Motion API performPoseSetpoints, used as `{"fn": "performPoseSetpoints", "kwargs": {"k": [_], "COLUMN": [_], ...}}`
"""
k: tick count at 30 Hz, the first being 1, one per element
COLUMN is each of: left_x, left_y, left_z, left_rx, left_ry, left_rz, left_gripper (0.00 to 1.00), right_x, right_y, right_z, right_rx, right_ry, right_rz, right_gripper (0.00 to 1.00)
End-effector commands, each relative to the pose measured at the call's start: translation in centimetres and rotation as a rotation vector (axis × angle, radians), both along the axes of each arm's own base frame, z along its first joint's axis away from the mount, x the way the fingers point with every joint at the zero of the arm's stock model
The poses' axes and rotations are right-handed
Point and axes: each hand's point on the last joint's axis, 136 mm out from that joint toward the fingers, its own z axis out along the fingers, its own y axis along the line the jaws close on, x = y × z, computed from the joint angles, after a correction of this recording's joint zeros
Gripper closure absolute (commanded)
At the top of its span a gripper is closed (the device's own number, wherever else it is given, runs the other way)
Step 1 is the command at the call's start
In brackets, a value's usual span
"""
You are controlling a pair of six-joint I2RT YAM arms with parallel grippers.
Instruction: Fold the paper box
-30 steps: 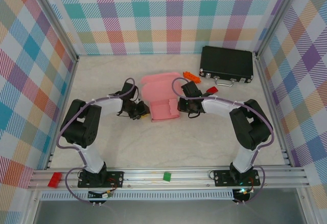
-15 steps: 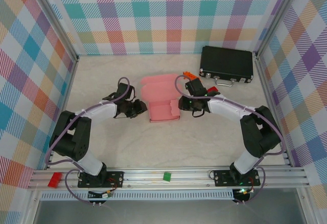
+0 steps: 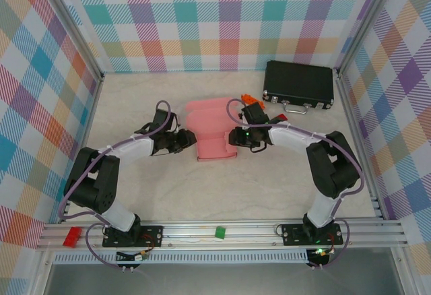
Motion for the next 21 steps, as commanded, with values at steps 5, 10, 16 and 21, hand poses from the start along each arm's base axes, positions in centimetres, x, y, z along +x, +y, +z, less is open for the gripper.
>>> {"fn": "performPoseSetpoints", "kwargs": {"k": [5,10,16,21], "left_x": [-0.2,-0.4,-0.4,-0.3], "left_y": [-1.9,-1.9,-1.9,-1.9], "left_z": [0.0,-1.0,-2.0,-2.3], "left_rx": [-0.081,-0.076,-0.072,-0.066], "left_ry": [-0.024,-0.002,0.015,0.020], "left_rz": [-0.080,-0.079,-0.076,-0.074], "left_gripper": [0.66,0.68,0.70,0.73], "right_x": [1.2,1.1,1.7,2.0], "right_y": [0.9,0.8,0.6,0.6], "right_z": [0.0,-0.8,-1.2,-1.6], "right_rx": [0.013,-0.006,-0.021,-0.024], "right_ry": [0.004,0.024,0.026,0.028], "right_rz": [-0.002,-0.001,-0.034,-0.066], "right_gripper": [0.66,0.68,0.72,0.73]}}
